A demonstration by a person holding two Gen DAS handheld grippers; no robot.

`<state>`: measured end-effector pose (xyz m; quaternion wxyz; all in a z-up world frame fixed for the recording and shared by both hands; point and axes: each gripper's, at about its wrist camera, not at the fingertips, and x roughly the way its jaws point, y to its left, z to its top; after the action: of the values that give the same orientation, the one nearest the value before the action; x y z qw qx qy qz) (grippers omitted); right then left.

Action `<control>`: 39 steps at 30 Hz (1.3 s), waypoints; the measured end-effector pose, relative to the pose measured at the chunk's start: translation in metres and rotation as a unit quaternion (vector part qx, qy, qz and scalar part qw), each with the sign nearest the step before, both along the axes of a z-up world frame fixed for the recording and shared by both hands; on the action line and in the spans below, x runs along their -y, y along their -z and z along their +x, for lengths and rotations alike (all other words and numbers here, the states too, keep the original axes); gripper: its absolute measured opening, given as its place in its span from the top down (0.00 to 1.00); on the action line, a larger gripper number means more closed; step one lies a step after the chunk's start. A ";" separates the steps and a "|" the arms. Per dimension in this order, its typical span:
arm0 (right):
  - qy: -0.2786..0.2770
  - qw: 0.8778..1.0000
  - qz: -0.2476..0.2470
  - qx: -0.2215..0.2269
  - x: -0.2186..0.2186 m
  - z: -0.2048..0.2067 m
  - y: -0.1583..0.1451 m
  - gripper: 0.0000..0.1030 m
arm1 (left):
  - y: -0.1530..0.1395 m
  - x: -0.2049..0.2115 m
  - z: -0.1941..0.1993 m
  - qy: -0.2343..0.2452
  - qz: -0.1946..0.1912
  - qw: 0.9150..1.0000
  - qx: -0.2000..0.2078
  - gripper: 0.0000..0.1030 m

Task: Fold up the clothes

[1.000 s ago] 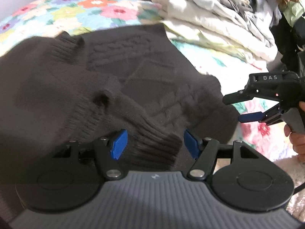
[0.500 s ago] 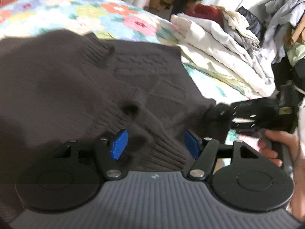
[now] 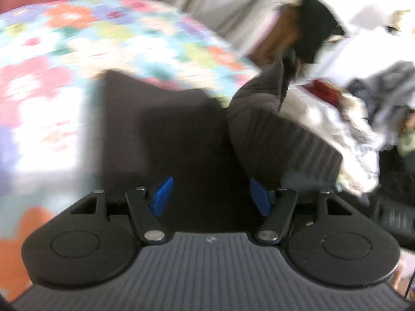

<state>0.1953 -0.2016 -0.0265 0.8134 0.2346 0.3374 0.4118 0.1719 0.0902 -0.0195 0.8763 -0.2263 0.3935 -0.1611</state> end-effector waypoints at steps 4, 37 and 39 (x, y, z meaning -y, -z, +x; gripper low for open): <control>-0.020 0.997 -0.061 -0.032 -0.015 -0.001 0.028 0.83 | 0.029 -0.036 -0.007 -0.020 -0.044 0.999 -0.008 0.36; -0.110 0.981 -0.144 0.064 -0.019 -0.056 0.013 0.81 | 0.016 0.016 -0.069 -0.020 -0.022 0.998 0.064 0.95; -0.111 0.971 -0.199 0.067 -0.019 -0.061 0.013 0.80 | 0.040 0.017 -0.060 -0.028 -0.022 0.999 0.011 0.97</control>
<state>0.1343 -0.1824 -0.0393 0.8135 0.0009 0.3810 0.4393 0.1122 0.0737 -0.0591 0.8797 -0.2549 0.3735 -0.1473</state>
